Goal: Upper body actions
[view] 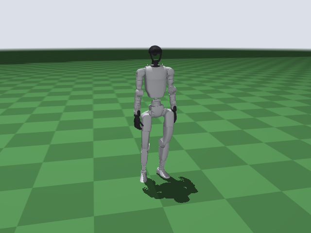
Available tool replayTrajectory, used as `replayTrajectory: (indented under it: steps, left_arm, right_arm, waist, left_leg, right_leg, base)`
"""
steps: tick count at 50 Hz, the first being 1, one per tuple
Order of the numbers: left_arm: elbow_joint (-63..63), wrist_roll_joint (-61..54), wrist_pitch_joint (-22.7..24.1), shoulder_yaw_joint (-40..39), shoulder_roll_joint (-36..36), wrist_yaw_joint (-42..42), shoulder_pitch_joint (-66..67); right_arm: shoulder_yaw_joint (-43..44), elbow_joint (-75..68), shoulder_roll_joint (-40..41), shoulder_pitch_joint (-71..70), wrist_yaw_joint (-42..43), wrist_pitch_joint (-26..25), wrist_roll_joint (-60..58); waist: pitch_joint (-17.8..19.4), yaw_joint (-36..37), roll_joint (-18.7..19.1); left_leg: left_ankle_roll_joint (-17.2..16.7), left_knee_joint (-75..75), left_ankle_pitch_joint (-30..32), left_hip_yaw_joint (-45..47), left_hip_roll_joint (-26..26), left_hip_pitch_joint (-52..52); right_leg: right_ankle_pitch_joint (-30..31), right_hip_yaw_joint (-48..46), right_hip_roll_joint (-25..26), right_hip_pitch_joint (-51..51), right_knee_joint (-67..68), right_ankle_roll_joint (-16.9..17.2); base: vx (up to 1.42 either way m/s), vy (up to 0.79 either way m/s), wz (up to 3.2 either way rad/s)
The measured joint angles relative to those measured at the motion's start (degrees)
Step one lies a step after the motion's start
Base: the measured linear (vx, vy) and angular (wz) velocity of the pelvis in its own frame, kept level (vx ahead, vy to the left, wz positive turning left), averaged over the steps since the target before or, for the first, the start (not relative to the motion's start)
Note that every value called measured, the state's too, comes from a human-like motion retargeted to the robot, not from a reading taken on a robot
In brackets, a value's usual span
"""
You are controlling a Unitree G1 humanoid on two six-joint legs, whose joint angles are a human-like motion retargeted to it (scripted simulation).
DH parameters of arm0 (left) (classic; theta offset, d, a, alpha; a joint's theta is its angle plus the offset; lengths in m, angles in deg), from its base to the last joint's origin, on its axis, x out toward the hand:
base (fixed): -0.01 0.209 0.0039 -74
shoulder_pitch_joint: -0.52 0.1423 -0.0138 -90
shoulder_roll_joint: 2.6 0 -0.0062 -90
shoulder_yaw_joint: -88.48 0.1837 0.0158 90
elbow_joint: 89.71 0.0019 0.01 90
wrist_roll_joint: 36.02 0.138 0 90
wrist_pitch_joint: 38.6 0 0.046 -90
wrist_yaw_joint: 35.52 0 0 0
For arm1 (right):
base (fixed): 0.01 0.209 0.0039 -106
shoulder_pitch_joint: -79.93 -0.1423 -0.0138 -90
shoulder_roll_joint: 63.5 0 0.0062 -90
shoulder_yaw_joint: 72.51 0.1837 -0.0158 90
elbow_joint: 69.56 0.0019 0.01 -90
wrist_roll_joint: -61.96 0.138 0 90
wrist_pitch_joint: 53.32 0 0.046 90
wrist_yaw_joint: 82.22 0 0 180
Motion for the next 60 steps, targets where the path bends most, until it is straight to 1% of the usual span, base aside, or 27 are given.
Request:
replayTrajectory:
  steps: [3,5,7,8,10,12,15,19,25,30,35,41,47,50,51,52,53,55,57,58,60]
  left_arm:
    - [0.70,-0.40,0.28,-0.10,0.36,0.46,-0.62]
    - [1.16,-0.39,0.23,-0.09,0.69,0.60,-0.99]
    - [2.01,-0.37,-0.11,0.39,1.28,0.99,-1.66]
    - [2.31,-0.31,-0.27,0.54,1.51,1.13,-1.95]
    - [2.64,-0.02,-0.49,0.78,1.76,1.36,-2.27]
    - [2.63,0.32,-0.50,0.93,1.92,1.44,-2.75]
    - [1.78,0.20,-0.08,1.37,1.67,1.29,-3.15]
    - [0.63,-0.11,0.10,1.21,1.32,0.61,-4.37]
    - [-0.42,-1.39,0.50,1.69,0.31,-0.02,-5.49]
    - [-0.62,-0.91,0.71,2.11,0.15,0.10,-4.99]
    - [0.97,-0.40,0.45,1.39,0.38,0.38,-3.82]
    - [2.55,-0.71,0.59,0.34,0.80,1.72,-2.22]
    - [3.11,-0.68,0.31,-1.08,0.79,1.66,-0.52]
    - [3.33,-0.91,0.20,-1.64,0.72,1.62,-0.01]
    - [3.42,-1.01,0.15,-1.84,0.70,1.63,0.12]
    - [3.46,-1.09,0.13,-1.96,0.63,1.65,0.30]
    - [3.41,-1.12,0.16,-1.97,0.48,1.72,0.59]
    - [3.49,-1.15,-0.09,-1.74,0.77,1.48,0.32]
    - [3.62,-1.14,-0.42,-1.46,0.88,1.53,-0.17]
    - [3.69,-1.18,-0.61,-1.33,0.79,1.73,-0.68]
    - [3.33,-1.76,-0.51,-1.29,0.01,2.32,-1.57]
  right_arm:
    - [0.71,0.48,-0.13,0.38,0.83,0.46,0.31]
    - [1.06,0.49,-0.11,0.34,1.24,0.64,1.17]
    - [2.23,0.52,0.14,0.41,1.10,0.83,2.95]
    - [2.77,0.52,0.25,0.47,0.95,0.95,3.71]
    - [3.81,0.54,0.33,0.99,0.74,1.29,5.16]
    - [4.61,0.29,0.27,1.54,0.71,1.63,6.43]
    - [5.11,-0.33,-0.20,2.68,1.12,1.97,7.54]
    - [5.19,-1.86,-0.70,3.38,1.92,1.85,7.53]
    - [5.55,-3.10,-0.94,3.88,3.24,2.00,7.56]
    - [5.22,-1.67,-0.59,3.93,2.89,2.22,7.02]
    - [4.32,0.01,-0.27,3.58,2.35,2.56,6.32]
    - [2.68,1.33,0.00,2.55,1.64,2.71,5.32]
    - [0.41,2.80,0.50,1.74,0.95,2.85,3.46]
    - [-0.44,3.29,0.88,1.37,0.62,2.76,2.59]
    - [-0.78,3.59,1.07,1.28,0.42,2.78,2.35]
    - [-1.12,3.87,1.23,1.29,0.27,2.83,2.13]
    - [-1.43,4.09,1.35,1.52,0.23,2.93,1.98]
    - [-1.55,4.48,1.58,1.57,-0.27,2.88,1.69]
    - [-1.30,4.24,1.65,1.64,-0.54,2.71,1.37]
    - [-0.97,3.90,1.58,1.56,-0.64,2.55,1.17]
    - [-0.51,3.33,1.32,1.55,-0.40,2.29,0.91]
  waist:
    - [0.90,1.30,0.90]
    - [1.58,2.09,1.61]
    - [3.16,-0.14,2.88]
    - [3.65,-0.90,2.97]
    - [4.22,-2.15,2.90]
    - [4.61,-3.30,2.39]
    - [5.59,-5.28,1.64]
    - [7.63,-7.56,0.97]
    - [9.64,-8.85,1.35]
    - [10.67,-9.57,1.14]
    - [9.59,-9.03,0.42]
    - [7.80,-7.21,-0.56]
    - [4.81,-4.00,-1.17]
    - [3.44,-2.52,-1.36]
    - [2.95,-2.08,-1.56]
    - [2.45,-1.69,-1.61]
    - [1.89,-1.42,-1.36]
    - [1.33,-1.08,-1.60]
    - [0.51,-0.40,-1.76]
    - [-0.05,0.27,-1.62]
    - [-0.82,0.35,-1.01]
  left_leg:
    - [0.44,-0.07,-0.53,0.82,0.89,0.71]
    - [0.51,-0.14,-0.68,2.02,1.91,1.17]
    - [0.52,-0.02,-0.45,1.52,3.66,2.06]
    - [0.52,-0.01,-0.27,1.55,3.96,2.33]
    - [0.44,-0.08,-0.01,1.92,4.24,2.81]
    - [0.55,-0.24,0.30,1.38,3.90,3.15]
    - [0.89,-0.39,0.58,0.12,3.41,4.06]
    - [1.41,-0.63,0.88,-1.68,3.48,5.64]
    - [2.36,-0.44,1.00,-3.36,4.52,6.64]
    - [2.68,-0.18,0.81,-3.95,4.58,7.59]
    - [2.50,-0.15,0.53,-3.71,3.79,7.31]
    - [2.20,-0.25,0.12,-2.16,2.71,6.41]
    - [1.77,-0.73,-0.71,0.93,1.87,5.13]
    - [1.63,-0.73,-1.17,1.79,1.40,4.30]
    - [1.56,-0.66,-1.31,1.95,1.09,3.89]
    - [1.48,-0.62,-1.42,2.13,0.93,3.51]
    - [1.37,-0.62,-1.50,2.34,1.06,3.18]
    - [1.16,-0.57,-1.69,2.49,0.73,2.92]
    - [0.94,-0.71,-1.78,3.08,0.47,2.58]
    - [0.74,-0.82,-1.82,3.67,0.62,2.22]
    - [0.34,-0.76,-1.73,3.48,1.20,1.38]
  right_leg:
    - [1.77,2.21,0.37,-3.10,7.83,-0.40]
    - [3.42,4.04,1.04,-5.69,13.51,-1.44]
    - [4.39,7.03,2.82,-8.77,19.94,-3.62]
    - [4.42,7.04,2.98,-9.57,20.69,-3.18]
    - [5.00,6.34,3.02,-10.97,19.36,-2.60]
    - [5.43,7.53,3.42,-13.10,15.88,-3.05]
    - [4.95,8.04,3.37,-16.03,8.19,-4.91]
    - [1.78,9.32,3.60,-20.22,0.44,-7.18]
    - [0.69,10.81,3.54,-24.95,-3.33,-9.02]
    - [1.23,11.86,3.46,-24.58,-3.07,-9.40]
    - [2.09,12.25,3.44,-21.43,-2.29,-8.28]
    - [3.18,10.79,3.05,-15.39,-0.71,-6.12]
    - [5.63,9.54,2.40,-7.92,1.14,-3.64]
    - [8.21,9.55,1.88,-4.67,1.12,-1.96]
    - [7.39,9.41,1.74,-2.95,1.06,-0.04]
    - [6.30,8.64,1.69,-1.40,0.77,1.07]
    - [4.65,6.61,1.79,-0.20,0.03,0.56]
    - [2.83,-0.58,1.11,1.73,-2.55,-1.15]
    - [3.78,-0.73,1.44,1.73,-4.45,-1.79]
    - [4.28,1.36,1.42,0.82,-4.37,-1.35]
    - [4.98,2.52,0.80,-0.58,-4.08,-0.51]
  base:
    - [0.09,0.19,-0.55]
    - [0.06,0.14,-0.55]
    - [0.03,0.07,0.25]
    - [0.04,0.08,0.31]
    - [0.05,0.08,0.24]
    - [0.06,0.01,0.31]
    - [0.06,0.00,0.43]
    - [0.03,0.00,0.42]
    - [0.02,0.00,0.29]
    - [0.00,0.00,0.00]
    - [0.00,0.00,0.00]
    - [0.00,-0.04,-0.23]
    - [-0.01,-0.06,-0.49]
    - [-0.03,-0.09,-0.59]
    - [-0.03,-0.11,-0.60]
    - [-0.04,-0.12,-0.56]
    - [-0.04,-0.12,-0.42]
    - [-0.05,-0.13,-0.23]
    - [-0.05,-0.10,-0.22]
    - [-0.07,-0.10,-0.17]
    - [-0.08,-0.12,0.09]
